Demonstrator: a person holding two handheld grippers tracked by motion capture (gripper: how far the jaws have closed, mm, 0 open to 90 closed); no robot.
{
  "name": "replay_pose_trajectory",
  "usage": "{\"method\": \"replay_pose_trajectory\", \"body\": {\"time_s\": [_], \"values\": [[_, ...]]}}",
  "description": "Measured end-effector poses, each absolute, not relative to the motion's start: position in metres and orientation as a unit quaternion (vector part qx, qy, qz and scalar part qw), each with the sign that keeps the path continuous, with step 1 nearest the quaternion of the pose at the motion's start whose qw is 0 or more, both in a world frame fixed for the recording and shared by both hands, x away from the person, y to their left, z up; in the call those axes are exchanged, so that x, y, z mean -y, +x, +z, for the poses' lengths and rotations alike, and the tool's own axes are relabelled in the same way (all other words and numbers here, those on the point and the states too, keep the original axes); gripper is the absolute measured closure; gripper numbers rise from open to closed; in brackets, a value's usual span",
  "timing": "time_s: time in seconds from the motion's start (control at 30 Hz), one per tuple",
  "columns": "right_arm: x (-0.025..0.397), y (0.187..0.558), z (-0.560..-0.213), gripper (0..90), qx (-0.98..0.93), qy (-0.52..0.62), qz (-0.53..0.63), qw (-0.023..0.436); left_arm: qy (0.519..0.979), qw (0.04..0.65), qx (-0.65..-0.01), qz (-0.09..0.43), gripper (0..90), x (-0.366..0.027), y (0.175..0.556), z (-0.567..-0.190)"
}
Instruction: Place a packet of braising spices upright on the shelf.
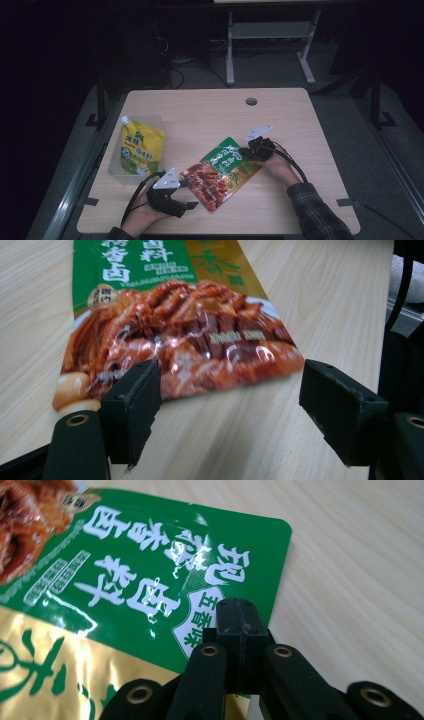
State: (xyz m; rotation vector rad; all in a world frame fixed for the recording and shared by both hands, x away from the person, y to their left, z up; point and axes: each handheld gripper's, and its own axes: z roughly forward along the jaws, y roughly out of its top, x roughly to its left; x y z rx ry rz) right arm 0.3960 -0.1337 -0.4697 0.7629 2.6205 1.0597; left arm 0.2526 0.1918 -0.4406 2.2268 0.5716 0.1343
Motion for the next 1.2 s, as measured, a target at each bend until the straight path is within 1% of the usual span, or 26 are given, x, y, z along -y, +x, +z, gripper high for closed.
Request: {"method": "replay_pose_trajectory", "body": {"time_s": [0.07,0.17,0.23,0.27,0.33,0.4,0.5,0.67,0.87,1.0,1.2], "values": [[0.131,0.389,-0.470,90.0,-0.895,0.241,0.360,0.108,0.882,0.407,-0.228,0.056,24.2,-0.191,0.254,-0.441],[0.129,0.382,-0.469,90.0,-0.898,0.233,0.362,0.091,0.882,0.406,-0.231,0.059,24.3,-0.188,0.259,-0.439],[0.129,0.379,-0.467,88.7,-0.898,0.239,0.357,0.094,0.883,0.403,-0.231,0.063,24.2,-0.186,0.262,-0.439],[0.130,0.377,-0.464,81.7,-0.892,0.251,0.365,0.088,0.883,0.402,-0.233,0.066,24.2,-0.184,0.265,-0.438],[0.136,0.373,-0.456,73.3,-0.881,0.270,0.379,0.082,0.878,0.408,-0.242,0.066,24.2,-0.181,0.270,-0.438],[0.143,0.366,-0.451,61.8,-0.875,0.281,0.384,0.090,0.880,0.402,-0.241,0.074,24.2,-0.179,0.278,-0.437],[0.153,0.353,-0.447,45.2,-0.871,0.300,0.378,0.095,0.882,0.390,-0.255,0.072,23.8,-0.171,0.288,-0.439],[0.170,0.331,-0.442,32.8,-0.858,0.329,0.383,0.094,0.890,0.359,-0.267,0.088,21.3,-0.155,0.307,-0.447],[0.190,0.302,-0.443,26.7,-0.847,0.341,0.400,0.075,0.896,0.332,-0.283,0.084,17.3,-0.146,0.328,-0.458],[0.197,0.284,-0.442,25.3,-0.845,0.333,0.411,0.078,0.894,0.330,-0.294,0.073,15.4,-0.145,0.336,-0.462],[0.203,0.272,-0.441,25.2,-0.840,0.334,0.420,0.081,0.889,0.333,-0.306,0.068,13.4,-0.147,0.339,-0.465]]}}
